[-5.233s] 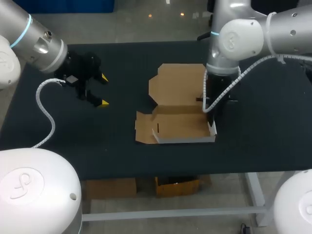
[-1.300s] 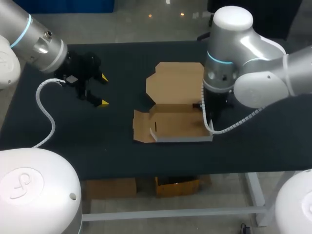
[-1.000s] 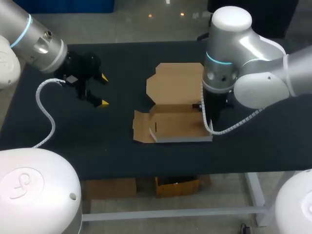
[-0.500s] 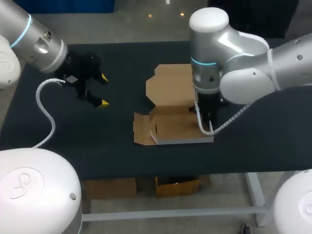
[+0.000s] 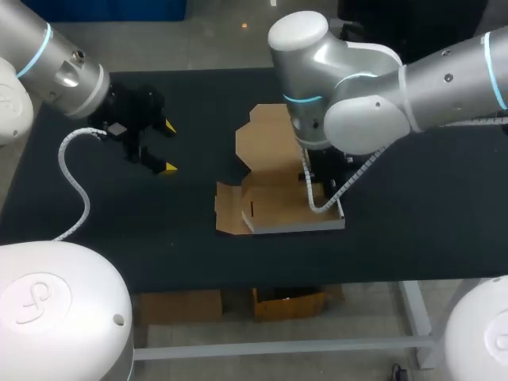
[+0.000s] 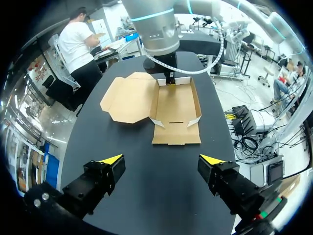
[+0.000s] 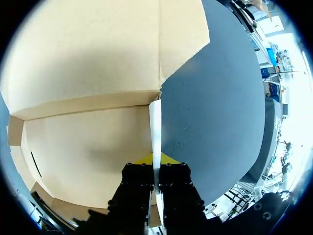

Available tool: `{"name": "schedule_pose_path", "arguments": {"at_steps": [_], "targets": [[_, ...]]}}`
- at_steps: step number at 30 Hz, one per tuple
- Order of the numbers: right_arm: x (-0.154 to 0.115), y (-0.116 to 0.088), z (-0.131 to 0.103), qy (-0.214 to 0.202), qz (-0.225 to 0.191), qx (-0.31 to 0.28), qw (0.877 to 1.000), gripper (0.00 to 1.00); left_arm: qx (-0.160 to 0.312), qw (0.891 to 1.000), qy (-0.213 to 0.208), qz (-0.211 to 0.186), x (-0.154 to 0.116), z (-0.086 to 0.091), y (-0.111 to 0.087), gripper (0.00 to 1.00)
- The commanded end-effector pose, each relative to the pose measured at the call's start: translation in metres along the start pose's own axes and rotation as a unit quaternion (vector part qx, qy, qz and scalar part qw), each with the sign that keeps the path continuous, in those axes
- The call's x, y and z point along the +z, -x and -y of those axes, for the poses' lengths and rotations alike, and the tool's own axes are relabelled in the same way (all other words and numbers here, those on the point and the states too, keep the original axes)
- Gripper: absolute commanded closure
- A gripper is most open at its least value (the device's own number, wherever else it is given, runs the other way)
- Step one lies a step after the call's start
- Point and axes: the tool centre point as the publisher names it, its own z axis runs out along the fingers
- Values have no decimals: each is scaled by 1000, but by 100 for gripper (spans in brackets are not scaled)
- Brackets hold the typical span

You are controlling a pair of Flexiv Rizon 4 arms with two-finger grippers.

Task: Assemble the packaging by folding the flat box into shape, placing the metal phone stand inside, and closing the box properly

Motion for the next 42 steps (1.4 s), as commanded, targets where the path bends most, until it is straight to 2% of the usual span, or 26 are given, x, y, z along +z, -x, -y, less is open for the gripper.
{"name": "schedule_pose_path", "arguments": {"at_steps": [1, 15, 26, 33, 42], "targets": [[2, -5, -1, 6, 19, 6, 1000, 100, 0, 1000, 3, -1, 0, 1, 1, 0], [4, 7, 9, 55, -71, 60, 994, 100, 0, 1000, 3, -1, 0, 1, 1, 0], [2, 4, 8, 82, -122, 33, 989, 100, 0, 1000, 3, -1, 0, 1, 1, 0], [0, 0, 6, 76, -140, 5, 987, 100, 0, 1000, 3, -1, 0, 1, 1, 0], [-2, -2, 4, 49, -135, -19, 989, 100, 0, 1000, 3, -1, 0, 1, 1, 0]]}}
